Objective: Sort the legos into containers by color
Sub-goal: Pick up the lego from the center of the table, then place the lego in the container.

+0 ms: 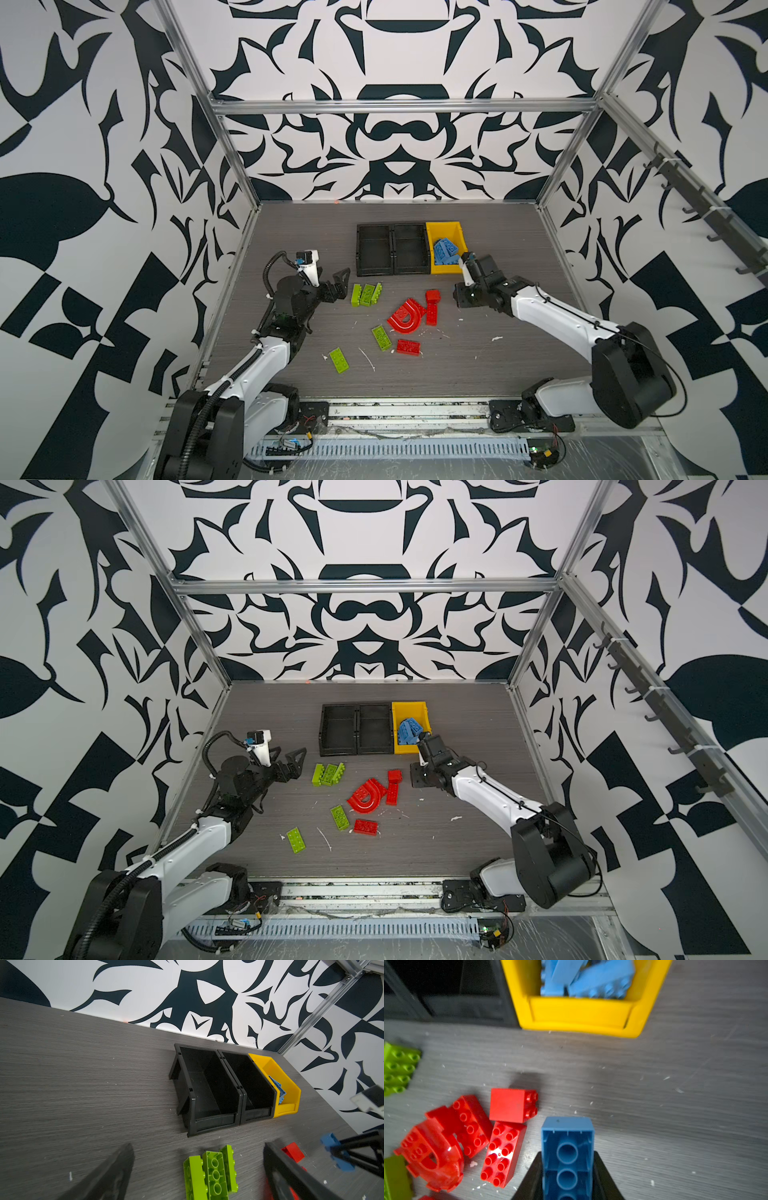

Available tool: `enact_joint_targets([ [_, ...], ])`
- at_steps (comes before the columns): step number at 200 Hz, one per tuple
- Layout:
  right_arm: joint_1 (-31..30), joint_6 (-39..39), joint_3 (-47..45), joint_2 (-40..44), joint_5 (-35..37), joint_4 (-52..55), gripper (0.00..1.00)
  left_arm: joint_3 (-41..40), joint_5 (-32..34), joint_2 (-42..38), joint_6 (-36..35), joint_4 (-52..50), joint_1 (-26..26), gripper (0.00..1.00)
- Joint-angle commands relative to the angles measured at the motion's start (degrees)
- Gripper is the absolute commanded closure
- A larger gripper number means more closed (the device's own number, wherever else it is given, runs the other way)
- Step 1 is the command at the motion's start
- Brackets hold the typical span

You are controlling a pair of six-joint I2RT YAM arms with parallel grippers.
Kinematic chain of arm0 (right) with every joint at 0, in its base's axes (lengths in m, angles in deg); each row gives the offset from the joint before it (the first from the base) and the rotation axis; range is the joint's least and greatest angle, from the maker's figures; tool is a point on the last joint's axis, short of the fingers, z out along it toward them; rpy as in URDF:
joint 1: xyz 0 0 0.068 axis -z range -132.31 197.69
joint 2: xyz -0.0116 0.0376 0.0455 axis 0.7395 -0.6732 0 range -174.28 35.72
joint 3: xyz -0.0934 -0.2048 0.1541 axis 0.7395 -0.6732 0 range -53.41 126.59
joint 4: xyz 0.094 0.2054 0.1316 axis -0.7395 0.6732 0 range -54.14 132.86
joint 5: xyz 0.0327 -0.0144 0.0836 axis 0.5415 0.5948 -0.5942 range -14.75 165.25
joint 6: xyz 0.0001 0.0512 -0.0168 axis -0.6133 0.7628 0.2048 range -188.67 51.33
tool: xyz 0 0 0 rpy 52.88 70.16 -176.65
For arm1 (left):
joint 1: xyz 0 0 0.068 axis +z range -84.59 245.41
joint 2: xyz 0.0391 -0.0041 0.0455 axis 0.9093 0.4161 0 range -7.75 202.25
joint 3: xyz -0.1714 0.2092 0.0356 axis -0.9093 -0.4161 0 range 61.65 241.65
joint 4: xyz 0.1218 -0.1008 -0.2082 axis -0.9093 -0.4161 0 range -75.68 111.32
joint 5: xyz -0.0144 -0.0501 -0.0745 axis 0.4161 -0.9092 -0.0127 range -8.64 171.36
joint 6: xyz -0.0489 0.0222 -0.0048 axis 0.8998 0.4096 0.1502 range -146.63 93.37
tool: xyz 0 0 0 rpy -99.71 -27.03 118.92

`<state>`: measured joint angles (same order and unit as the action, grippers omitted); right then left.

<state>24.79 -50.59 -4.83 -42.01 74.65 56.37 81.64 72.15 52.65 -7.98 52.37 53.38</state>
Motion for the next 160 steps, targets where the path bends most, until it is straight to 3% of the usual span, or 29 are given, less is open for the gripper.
enact_joint_targets([
  [1, 2.7, -4.3, 5.8, 1.8, -1.4, 0.8, 0.69, -1.0, 0.0, 0.1, 0.3, 1.2, -0.1, 0.0],
  [61, 6.8, -7.6, 18.0, -11.1, -5.9, -5.4, 0.7, -1.2, -0.3, 0.9, 0.7, 2.2, -0.1, 0.01],
  [97, 6.9, -10.1, 27.2, -19.0, -5.2, -2.9, 0.69, -1.5, 0.4, -0.3, 0.2, 1.7, -0.1, 0.01],
  [160, 7.2, -11.7, 34.7, -27.5, -4.5, -1.3, 0.68, -1.4, 0.6, -0.3, 0.0, 1.4, -0.1, 0.01],
])
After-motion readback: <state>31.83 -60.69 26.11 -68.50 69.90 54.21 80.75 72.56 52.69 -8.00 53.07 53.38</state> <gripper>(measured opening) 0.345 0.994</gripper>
